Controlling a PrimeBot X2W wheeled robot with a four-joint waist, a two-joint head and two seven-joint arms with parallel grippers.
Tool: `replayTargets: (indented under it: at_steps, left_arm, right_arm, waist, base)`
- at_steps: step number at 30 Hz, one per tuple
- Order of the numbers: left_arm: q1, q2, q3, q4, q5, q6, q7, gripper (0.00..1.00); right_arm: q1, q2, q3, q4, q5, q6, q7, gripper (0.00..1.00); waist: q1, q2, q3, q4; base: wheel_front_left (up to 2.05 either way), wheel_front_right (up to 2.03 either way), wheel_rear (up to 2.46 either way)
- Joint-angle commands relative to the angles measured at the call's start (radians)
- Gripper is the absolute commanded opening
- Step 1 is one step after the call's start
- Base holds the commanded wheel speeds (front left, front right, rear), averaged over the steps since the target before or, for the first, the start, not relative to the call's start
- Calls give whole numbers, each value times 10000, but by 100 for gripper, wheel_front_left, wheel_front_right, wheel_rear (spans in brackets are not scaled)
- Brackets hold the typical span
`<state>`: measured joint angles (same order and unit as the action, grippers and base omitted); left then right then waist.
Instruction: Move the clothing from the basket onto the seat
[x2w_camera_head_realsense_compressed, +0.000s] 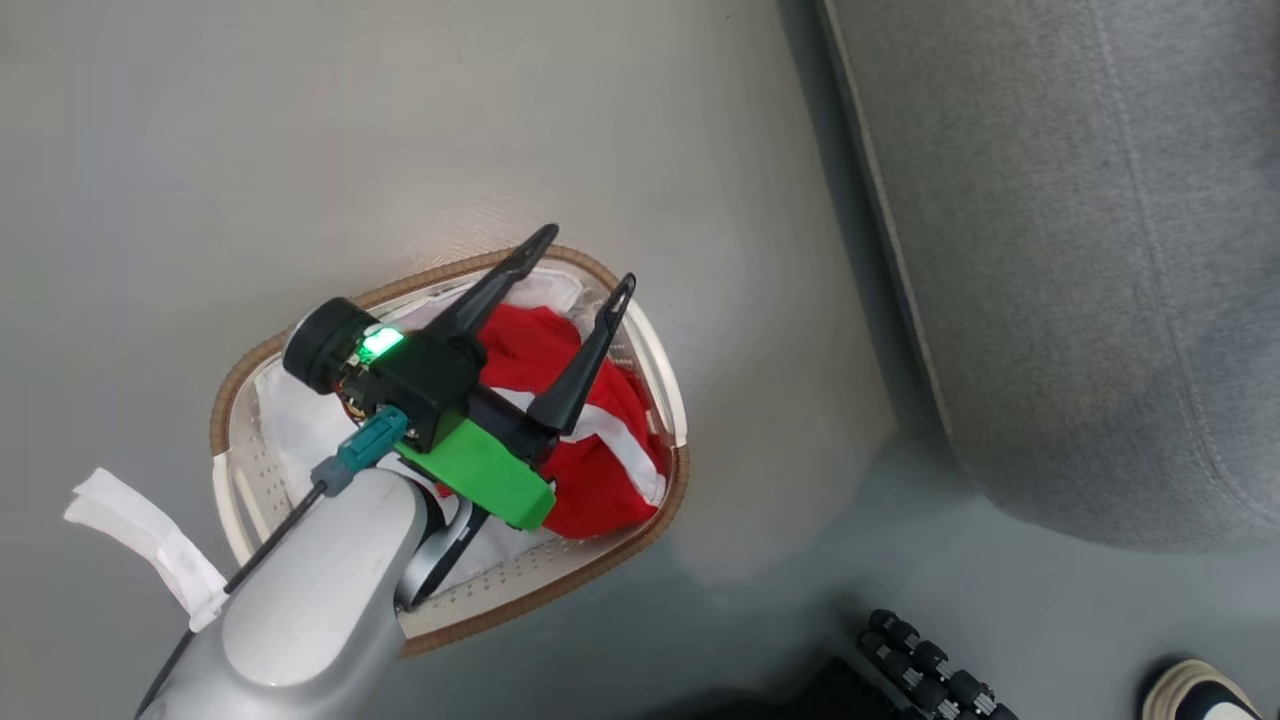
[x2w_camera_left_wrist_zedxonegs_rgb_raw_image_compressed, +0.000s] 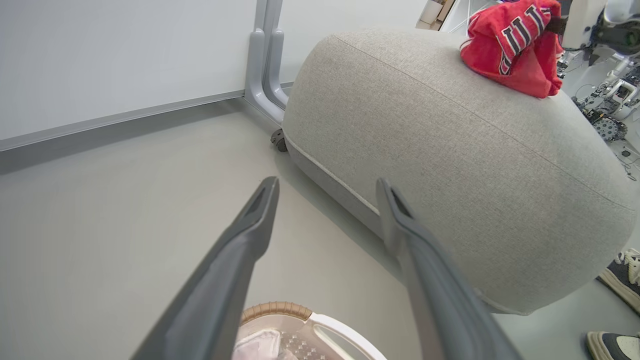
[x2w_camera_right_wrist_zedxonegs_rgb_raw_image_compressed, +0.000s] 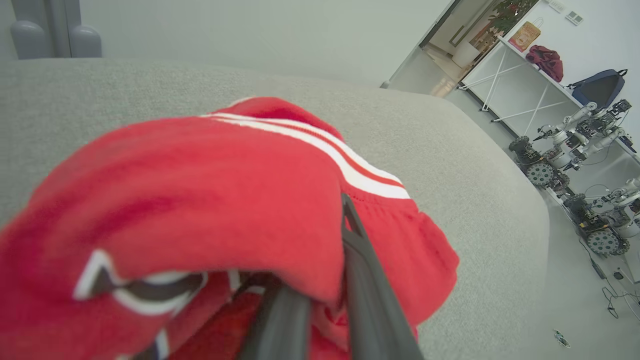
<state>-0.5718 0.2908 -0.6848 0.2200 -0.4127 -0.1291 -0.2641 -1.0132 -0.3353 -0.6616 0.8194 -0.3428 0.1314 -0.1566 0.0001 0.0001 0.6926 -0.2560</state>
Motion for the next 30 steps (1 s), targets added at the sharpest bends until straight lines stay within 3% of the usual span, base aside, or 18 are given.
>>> replayTargets:
  at_steps: [1,3,12,20,25,30]
  left_arm:
    - [-186,53,51,32,-29,-29,-5,100]
    - [-207,5,150,89,-66,-29,-5,100]
    - [323,-263,668,504,-130,-29,-5,100]
    - [938,-621,1406,784,149,-29,-5,100]
    - [1336,-879,1963,920,290,-29,-5,100]
    - [1742,-1151,2709,1109,491,-29,-5,100]
  right_arm:
    - [267,105,-188,44,-61,-14,-199,3]
    - [579,336,-330,146,-141,-14,-437,100]
    - [1758,572,225,637,793,-14,-1086,100]
    - [4233,1362,1910,-2321,3218,-14,-1081,100]
    - [5537,2133,2602,-3699,3843,-14,-1081,100]
    - [6003,2525,3526,-4204,4061,-14,-1082,100]
  waist:
    - [-1,-1,137,213]
    - [-1,-1,53,227]
    - [-1,-1,-803,244]
    - [-1,-1,-1948,438]
    - [-1,-1,-2623,822]
    - [-1,-1,-3136,1295]
  base:
    - [0,0,0]
    - [0,0,0]
    - [0,0,0]
    - [0,0,0]
    - [0,0,0]
    - [0,0,0]
